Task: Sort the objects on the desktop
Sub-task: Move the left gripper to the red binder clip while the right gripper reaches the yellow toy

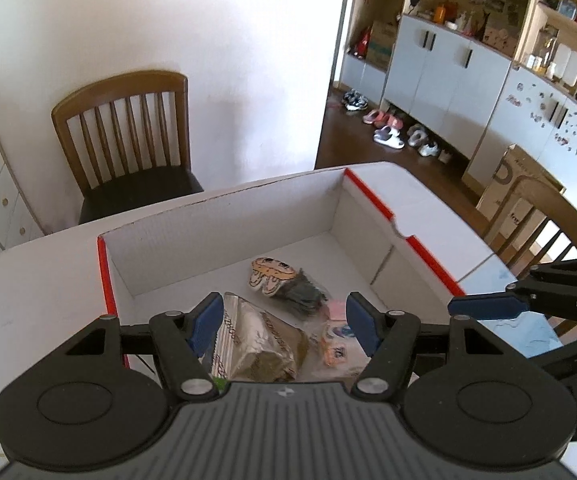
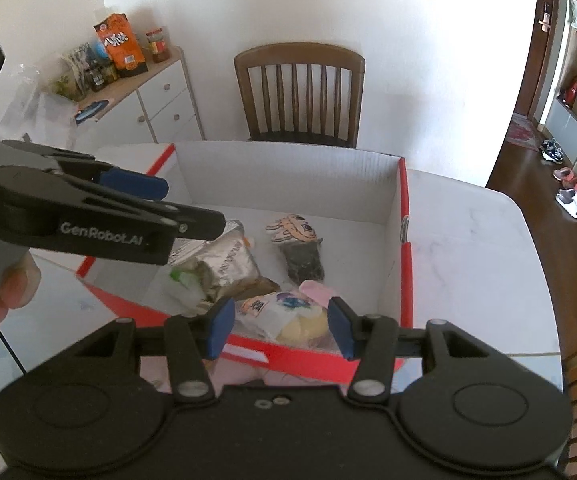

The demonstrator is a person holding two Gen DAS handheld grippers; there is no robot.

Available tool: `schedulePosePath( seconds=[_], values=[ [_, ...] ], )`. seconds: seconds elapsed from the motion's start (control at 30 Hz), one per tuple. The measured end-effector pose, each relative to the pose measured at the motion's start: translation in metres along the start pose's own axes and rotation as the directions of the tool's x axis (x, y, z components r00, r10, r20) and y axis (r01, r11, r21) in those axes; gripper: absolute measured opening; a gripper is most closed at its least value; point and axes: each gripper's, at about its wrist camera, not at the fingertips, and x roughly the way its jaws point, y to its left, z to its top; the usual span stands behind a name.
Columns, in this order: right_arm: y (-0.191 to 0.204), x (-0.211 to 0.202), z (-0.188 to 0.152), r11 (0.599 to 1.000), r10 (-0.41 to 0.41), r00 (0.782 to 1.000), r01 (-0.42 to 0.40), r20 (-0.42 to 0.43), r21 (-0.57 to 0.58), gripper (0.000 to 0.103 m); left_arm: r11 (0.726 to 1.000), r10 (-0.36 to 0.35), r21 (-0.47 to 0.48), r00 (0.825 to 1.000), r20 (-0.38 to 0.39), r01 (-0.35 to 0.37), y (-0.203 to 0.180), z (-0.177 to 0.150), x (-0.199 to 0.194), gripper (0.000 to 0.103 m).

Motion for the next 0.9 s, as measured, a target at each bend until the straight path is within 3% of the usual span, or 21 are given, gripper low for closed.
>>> schedulePosePath(
  seconds=[0.33,0.63,0.83,0.9],
  values=[
    [0.008,-0.045,-0.009,0.999,0.054,0.998,-0.054,0.035,-0.002,0.054,0.999,-0.042,0.008,0.997,0.063,0.041,-0.012,-0.017,-0.055,0.067],
    [0.01,-0.079,-0.032,0.997,0.073,0.994,-0.075,0.076,0.013,0.063,0.996,-0.084,-0.015,0.992,0.094,0.086,-0.019,-0.047,-0.09,0.067],
    [0.013,-0.092,-0.055,0.999,0.048,0.995,-0.049,0.088,0.008,0.067,0.996,-0.087,-0.009,0.991,0.107,0.088,-0.027,-0.077,-0.104,0.076],
    [0.014,-0.096,-0.065,0.999,0.032,0.995,-0.033,0.094,0.009,0.074,0.996,-0.091,-0.003,0.99,0.107,0.092,-0.03,-0.088,-0.108,0.077]
  ],
)
